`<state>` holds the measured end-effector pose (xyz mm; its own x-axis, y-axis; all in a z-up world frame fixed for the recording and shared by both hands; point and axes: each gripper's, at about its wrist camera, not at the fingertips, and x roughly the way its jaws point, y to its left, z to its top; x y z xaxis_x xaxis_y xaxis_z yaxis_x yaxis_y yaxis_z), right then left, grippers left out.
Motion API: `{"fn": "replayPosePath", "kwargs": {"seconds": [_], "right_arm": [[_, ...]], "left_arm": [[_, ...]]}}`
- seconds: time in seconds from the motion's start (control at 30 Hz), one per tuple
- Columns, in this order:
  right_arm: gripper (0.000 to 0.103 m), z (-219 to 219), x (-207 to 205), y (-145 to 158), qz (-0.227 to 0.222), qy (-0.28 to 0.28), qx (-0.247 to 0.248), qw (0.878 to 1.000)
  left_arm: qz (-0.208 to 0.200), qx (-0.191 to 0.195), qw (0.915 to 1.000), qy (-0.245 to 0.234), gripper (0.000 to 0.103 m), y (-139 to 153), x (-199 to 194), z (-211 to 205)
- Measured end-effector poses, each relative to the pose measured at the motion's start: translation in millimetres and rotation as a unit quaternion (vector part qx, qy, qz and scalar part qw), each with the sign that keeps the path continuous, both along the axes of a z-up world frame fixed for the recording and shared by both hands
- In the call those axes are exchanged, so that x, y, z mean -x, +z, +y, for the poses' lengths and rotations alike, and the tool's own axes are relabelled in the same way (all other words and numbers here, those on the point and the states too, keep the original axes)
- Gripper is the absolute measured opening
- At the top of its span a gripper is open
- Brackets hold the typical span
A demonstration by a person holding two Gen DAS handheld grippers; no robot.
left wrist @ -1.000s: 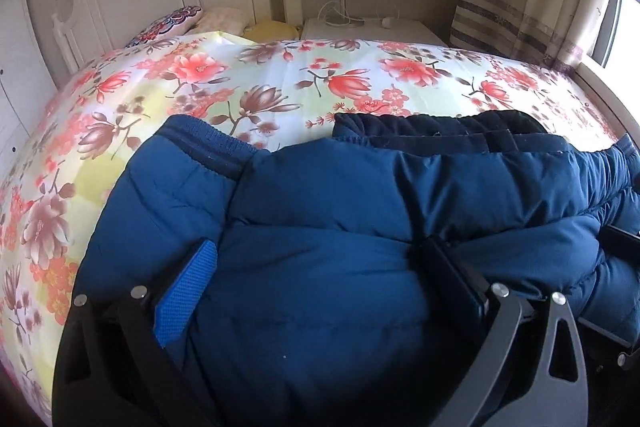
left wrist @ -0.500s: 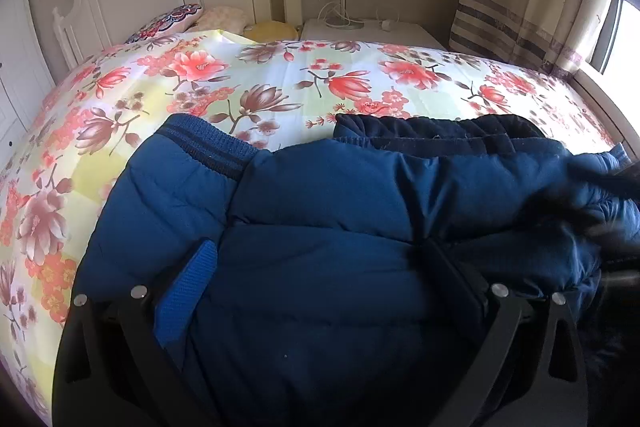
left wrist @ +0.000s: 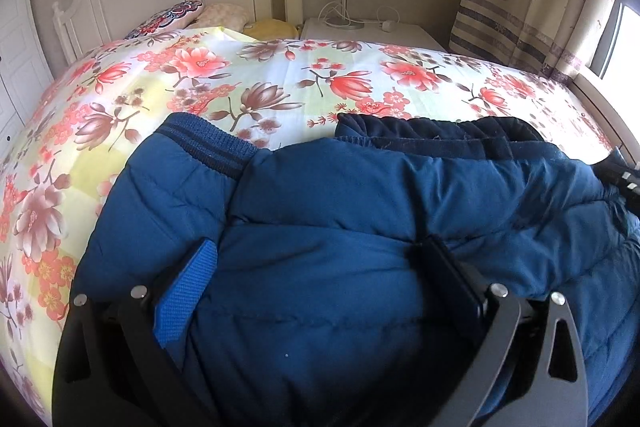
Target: Fold large clothes
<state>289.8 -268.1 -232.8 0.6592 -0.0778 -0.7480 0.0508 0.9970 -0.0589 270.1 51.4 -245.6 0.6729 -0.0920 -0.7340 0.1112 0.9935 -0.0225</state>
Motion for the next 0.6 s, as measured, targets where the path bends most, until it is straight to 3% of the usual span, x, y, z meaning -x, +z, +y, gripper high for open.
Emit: {"fn": "replayPosePath", "kwargs": {"seconds": [0.03,0.07,0.23,0.4,0.5,0.6], "right_arm": [[0.037,-18,2,-5,-0.010,-0.001,-0.061,0.998],[0.036,-24,4,-6,-0.014,-0.005,-0.077,0.997],[0.036,7,1,-10,-0.014,0.000,0.028,0.999],[0.037,-1,2,-13,-0.018,0.001,0.011,1.000],[0.037,0,0,-15,-0.018,0.001,0.017,1.000],[0.037,-1,0,-14,-0.019,0.000,0.011,1.000]], "left_arm": [[0.000,-0.003,1.0000,0.000,0.101,0,0,-1],[0.000,-0.007,1.0000,0.000,0.101,0,0,-2],[0.020,-0.013,0.9997,0.004,0.100,6,-5,-3],[-0.034,0.005,0.9990,-0.030,0.100,43,5,-41],[-0.038,-0.028,0.9952,-0.085,0.101,45,-1,-94],[-0.004,-0.123,0.9859,-0.113,0.101,12,-14,-139]]}}
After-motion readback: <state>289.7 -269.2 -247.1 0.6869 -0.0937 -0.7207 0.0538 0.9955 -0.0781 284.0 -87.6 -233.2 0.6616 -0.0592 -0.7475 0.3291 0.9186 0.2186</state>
